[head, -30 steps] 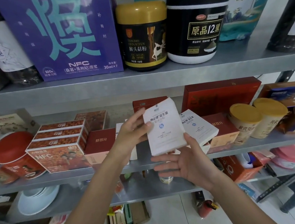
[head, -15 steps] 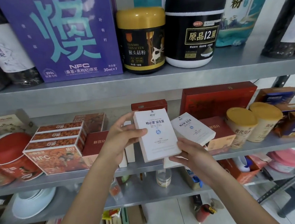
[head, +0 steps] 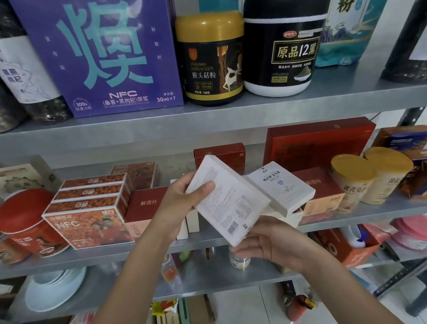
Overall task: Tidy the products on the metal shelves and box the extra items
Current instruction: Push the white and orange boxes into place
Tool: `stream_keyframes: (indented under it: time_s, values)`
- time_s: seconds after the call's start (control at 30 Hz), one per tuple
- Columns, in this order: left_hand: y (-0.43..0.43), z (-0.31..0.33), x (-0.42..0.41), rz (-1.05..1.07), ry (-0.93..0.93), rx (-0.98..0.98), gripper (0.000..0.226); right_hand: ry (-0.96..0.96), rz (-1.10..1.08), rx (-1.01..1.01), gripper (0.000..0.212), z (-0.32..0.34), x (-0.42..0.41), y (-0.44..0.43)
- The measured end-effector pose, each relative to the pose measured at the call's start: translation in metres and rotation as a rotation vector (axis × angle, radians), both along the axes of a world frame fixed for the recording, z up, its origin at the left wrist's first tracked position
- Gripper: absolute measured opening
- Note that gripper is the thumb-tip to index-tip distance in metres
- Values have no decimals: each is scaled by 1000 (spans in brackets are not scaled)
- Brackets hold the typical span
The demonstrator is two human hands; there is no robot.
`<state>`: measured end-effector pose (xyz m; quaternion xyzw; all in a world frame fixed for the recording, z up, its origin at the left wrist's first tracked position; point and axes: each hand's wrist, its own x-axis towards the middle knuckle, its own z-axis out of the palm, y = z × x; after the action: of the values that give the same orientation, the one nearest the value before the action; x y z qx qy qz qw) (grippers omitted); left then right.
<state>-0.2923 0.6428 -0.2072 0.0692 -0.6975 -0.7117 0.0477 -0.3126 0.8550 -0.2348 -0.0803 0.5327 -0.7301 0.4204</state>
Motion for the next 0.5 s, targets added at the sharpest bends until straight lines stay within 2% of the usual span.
stream_keyframes:
  time_s: [0.07, 0.17, 0.27, 0.33, 0.43, 0.5]
  values:
    - [0, 1, 0, 78, 17, -58, 23, 120, -171, 128, 24, -2, 0, -2]
    - [3, 8, -1, 127, 21, -123, 16, 315, -522, 167, 23, -3, 0, -4]
    - [10, 14, -3, 178, -14, -113, 11, 862, -668, 373, 23, -4, 4, 0]
    - [16, 15, -6, 230, -6, -116, 10, 1144, -699, 520, 38, -5, 7, 2]
    - [23, 19, -11, 288, -7, -152, 20, 1402, -622, 736, 78, -1, 10, 3]
    - [27, 18, -14, 298, -17, -223, 27, 1584, -561, 877, 95, 2, 10, 6]
